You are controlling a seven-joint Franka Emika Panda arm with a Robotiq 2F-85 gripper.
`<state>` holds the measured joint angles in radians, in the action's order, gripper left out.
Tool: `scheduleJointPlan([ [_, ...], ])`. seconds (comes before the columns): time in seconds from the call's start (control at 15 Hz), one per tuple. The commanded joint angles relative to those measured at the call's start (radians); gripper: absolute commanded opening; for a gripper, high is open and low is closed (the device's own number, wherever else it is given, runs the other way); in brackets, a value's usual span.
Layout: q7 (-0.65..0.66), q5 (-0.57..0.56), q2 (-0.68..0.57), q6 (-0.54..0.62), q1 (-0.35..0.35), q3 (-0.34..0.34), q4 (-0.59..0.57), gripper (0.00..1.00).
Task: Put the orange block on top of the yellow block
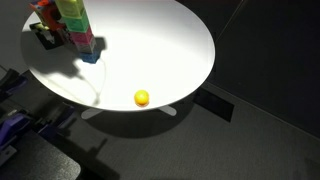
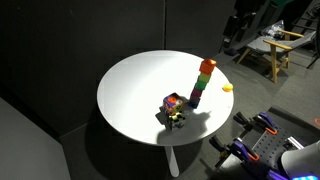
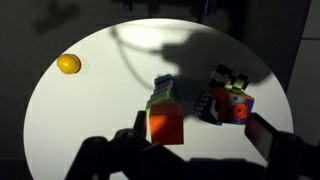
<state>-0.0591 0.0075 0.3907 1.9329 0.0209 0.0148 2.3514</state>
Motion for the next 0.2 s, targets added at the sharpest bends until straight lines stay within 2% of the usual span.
scheduleJointPlan([
  [0.0,0.002,-0.001,-0.001,-0.002,-0.005,0.004,-0.002,1.00],
  [0.13,0.002,-0.001,-0.001,-0.002,-0.005,0.004,-0.002,1.00],
])
